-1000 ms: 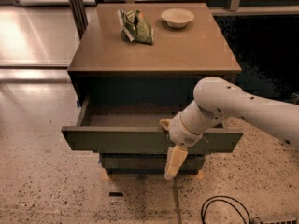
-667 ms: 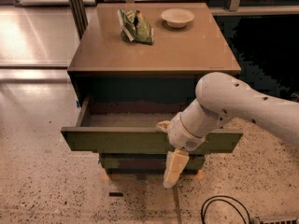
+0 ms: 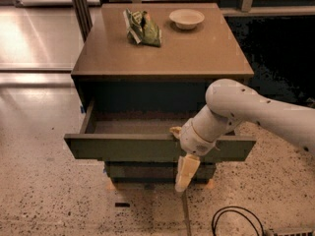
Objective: Open top drawer
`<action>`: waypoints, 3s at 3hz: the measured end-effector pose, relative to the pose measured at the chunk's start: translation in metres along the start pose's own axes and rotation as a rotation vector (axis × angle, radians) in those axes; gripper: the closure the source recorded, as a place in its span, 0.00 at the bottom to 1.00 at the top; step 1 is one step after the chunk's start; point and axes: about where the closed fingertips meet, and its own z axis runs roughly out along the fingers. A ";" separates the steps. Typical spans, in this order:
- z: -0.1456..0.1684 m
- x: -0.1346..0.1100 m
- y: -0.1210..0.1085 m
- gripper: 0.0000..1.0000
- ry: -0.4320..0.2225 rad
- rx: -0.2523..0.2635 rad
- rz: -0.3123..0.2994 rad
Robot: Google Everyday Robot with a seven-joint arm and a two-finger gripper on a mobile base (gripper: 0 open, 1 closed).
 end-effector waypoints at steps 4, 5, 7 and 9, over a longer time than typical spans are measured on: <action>-0.006 -0.019 0.039 0.00 -0.030 -0.005 -0.016; -0.002 -0.015 0.037 0.00 -0.041 -0.026 -0.003; -0.004 -0.017 0.037 0.00 -0.041 -0.026 -0.003; -0.020 -0.020 0.015 0.00 -0.026 0.023 -0.033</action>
Offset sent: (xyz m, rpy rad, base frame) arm -0.0488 0.0241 0.0246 0.0368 -0.0129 0.0549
